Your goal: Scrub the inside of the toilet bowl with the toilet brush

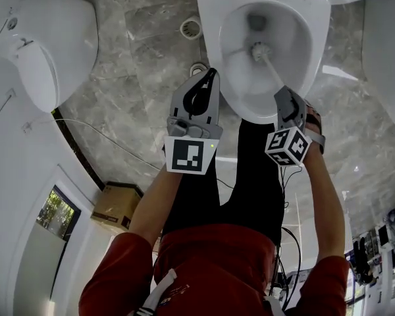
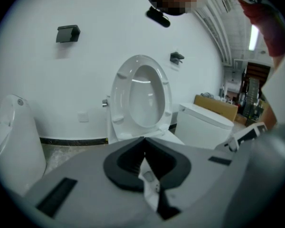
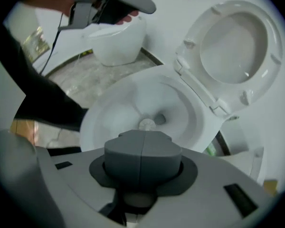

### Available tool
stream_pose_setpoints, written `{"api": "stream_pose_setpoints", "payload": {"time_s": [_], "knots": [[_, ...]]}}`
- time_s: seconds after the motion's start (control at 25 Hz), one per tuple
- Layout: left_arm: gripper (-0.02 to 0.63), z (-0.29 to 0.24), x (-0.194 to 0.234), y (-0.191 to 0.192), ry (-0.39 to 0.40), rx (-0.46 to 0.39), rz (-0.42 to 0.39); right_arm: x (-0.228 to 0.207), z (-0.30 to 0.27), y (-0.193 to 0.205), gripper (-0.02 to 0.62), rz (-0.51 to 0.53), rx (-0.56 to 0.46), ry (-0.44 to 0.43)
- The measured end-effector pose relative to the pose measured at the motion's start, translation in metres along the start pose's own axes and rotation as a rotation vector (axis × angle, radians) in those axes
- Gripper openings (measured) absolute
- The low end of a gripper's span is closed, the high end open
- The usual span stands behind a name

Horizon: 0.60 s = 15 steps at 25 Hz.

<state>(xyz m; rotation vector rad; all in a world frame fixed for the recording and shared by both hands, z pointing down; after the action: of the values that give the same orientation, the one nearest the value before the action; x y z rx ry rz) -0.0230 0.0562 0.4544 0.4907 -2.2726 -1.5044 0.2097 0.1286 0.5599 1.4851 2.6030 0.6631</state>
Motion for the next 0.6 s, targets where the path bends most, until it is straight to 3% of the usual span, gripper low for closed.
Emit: {"api": "stream_pose_setpoints", "payload": {"time_s": [0.16, 0.28, 0.44, 0.6], "knots": [[0.002, 0.001, 0.003, 0.0, -0.003, -0.003, -0.001, 0.012, -0.005, -0.025, 0.149, -0.287, -0.056, 0.02], [0.002, 0.002, 0.002, 0.0, -0.007, -0.006, -0.008, -0.003, -0.015, -0.054, 0.149, -0.368, -0.158, 0.043], [0.002, -0.001, -0.004, -0.001, 0.006, -0.005, -0.024, -0.049, -0.03, -0.083, 0.147, -0.296, -0.232, 0.124], [0.002, -0.001, -0.01, -0.002, 0.005, 0.006, -0.013, -0.091, -0.029, -0.053, 0.146, -0.189, -0.133, 0.189]]}}
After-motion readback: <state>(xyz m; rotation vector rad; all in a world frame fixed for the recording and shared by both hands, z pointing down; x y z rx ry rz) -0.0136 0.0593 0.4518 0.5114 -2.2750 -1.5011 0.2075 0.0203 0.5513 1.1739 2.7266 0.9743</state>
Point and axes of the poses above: the fingertips, and each gripper's own axes: z backward along the fingers, x to its left, y out of its underside, the point moved 10 cm from there along z, backward along the fingers, and after that the axes turned 14 degrees about -x, right-handed, at the moved point
